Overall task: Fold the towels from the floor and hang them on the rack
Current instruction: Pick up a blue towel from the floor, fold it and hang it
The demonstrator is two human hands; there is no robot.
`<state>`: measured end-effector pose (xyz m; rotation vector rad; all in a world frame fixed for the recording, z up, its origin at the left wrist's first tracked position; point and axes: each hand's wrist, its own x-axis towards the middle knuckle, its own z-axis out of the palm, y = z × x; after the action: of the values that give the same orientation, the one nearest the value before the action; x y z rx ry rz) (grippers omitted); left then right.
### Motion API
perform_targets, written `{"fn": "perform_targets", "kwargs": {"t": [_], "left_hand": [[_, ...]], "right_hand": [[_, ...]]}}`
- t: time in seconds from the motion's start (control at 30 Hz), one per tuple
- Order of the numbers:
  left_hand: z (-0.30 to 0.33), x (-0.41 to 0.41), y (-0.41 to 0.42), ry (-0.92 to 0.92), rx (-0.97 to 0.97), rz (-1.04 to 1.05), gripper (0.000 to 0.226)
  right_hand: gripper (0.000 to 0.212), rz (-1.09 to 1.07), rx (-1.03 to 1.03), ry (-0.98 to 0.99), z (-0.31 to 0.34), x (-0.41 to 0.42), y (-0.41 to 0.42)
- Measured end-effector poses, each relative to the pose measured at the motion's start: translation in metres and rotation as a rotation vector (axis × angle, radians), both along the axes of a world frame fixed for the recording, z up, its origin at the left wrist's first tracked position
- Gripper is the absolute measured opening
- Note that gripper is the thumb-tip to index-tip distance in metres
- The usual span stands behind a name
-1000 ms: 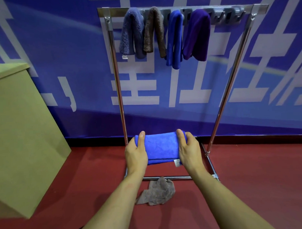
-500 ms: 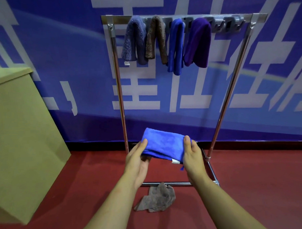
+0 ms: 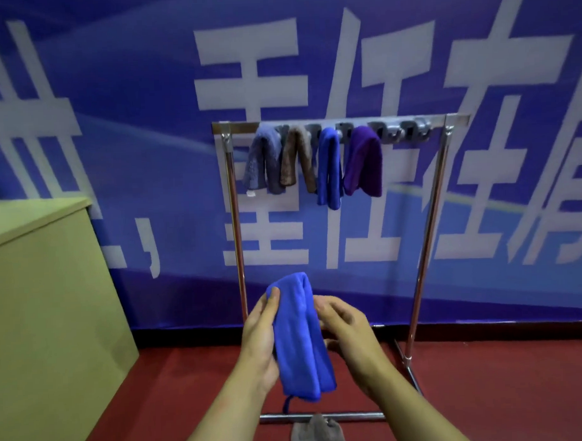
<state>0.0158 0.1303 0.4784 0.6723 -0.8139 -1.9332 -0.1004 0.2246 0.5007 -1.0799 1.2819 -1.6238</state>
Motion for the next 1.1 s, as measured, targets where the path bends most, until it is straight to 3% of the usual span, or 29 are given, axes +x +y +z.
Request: {"fn": "perform_targets", "kwargs": {"t": [0.17, 0.27, 0.33, 0.4, 0.47, 0.57, 0.73, 1.1], "left_hand": [[0.047, 0.004, 0.020, -0.028, -0.107, 0.100, 0.031], [0.068, 0.004, 0.027, -0.222, -0.294, 0.373, 0.033], [0.084, 0.005, 0.041, -0.326, -0.432, 0.498, 0.021], [0.101, 0.001, 0.062, -0.348, -0.543, 0.409, 0.010], [0.117, -0.007, 0.082, -0.327, -0.601, 0.260, 0.018], [0.138, -0.021, 0.096, -0.338, -0.599, 0.216, 0.028], [0.157, -0.048, 0.111, -0.296, -0.564, 0.194, 0.028], [0.182, -0.127, 0.091, -0.397, -0.805, 0.209, 0.021]], "right_hand": [[0.010, -0.090, -0.054, 0.228, 0.043, 0.011, 0.007], [0.009, -0.224, -0.085, 0.304, 0.063, 0.016, 0.009], [0.009, -0.350, -0.099, 0.317, 0.076, 0.017, 0.012], [0.012, -0.436, -0.113, 0.303, 0.092, 0.017, 0.018], [0.017, -0.434, -0.148, 0.199, 0.108, 0.018, 0.024], [0.013, -0.384, -0.171, 0.063, 0.133, 0.019, 0.033], [0.008, -0.392, -0.205, 0.111, 0.160, -0.004, 0.058], [0.018, -0.671, -0.247, 0.208, 0.170, -0.097, 0.052]]}}
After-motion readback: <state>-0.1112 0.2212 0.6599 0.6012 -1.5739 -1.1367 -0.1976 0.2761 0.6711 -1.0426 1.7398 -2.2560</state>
